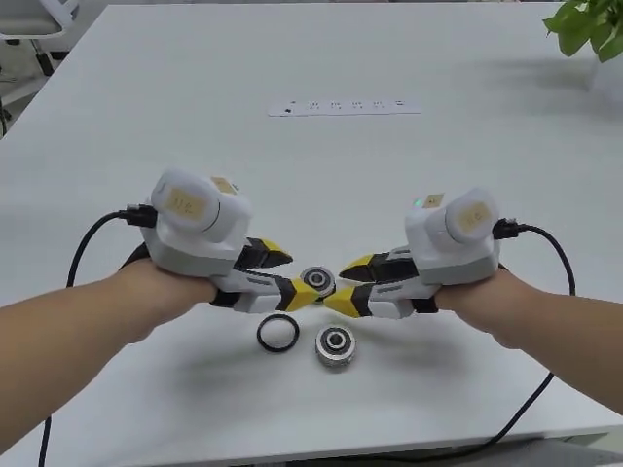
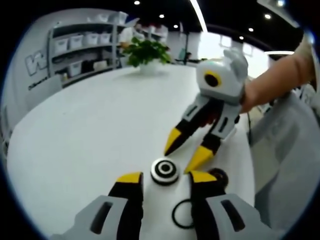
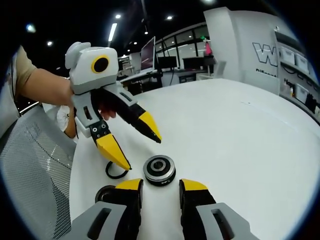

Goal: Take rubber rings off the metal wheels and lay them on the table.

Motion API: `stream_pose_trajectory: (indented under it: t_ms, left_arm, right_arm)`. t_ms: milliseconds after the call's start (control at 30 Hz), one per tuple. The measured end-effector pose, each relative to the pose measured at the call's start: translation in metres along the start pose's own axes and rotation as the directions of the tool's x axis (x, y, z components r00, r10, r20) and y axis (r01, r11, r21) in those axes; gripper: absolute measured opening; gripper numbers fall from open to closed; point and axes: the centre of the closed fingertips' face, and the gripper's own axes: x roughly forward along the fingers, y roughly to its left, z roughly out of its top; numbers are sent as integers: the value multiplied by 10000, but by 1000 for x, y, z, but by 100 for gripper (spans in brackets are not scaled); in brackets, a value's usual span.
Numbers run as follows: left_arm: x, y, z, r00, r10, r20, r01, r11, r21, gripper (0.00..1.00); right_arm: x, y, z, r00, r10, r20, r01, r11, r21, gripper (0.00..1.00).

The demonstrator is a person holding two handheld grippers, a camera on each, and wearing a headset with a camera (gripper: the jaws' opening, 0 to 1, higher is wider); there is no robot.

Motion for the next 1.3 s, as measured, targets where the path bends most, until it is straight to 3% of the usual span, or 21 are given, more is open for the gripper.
stream_pose_trajectory:
  t_ms: [667,1000,1100,1300]
  left_arm:
    - [17,1,-2,9997,-169,-182,172,9998,143,23]
    - [17,1,0,9998,139,-154,-133,9991,406,15]
    - [17,-3,-1,9996,189,-207,-174,9973,714,14]
    - [17,-1,-2,9994,314,-165,-304,9978,593,14]
  right_arm:
    - [3,0,-2,10000,56,25,-57,9999,86,23]
    - [3,0,-1,9999,77,68,-78,9999,103,23]
    - [4,-1,0,10000,48,86,-48,10000,70,22]
    - [7,1,-2,10000,85,-10,-85,10000,-50,19]
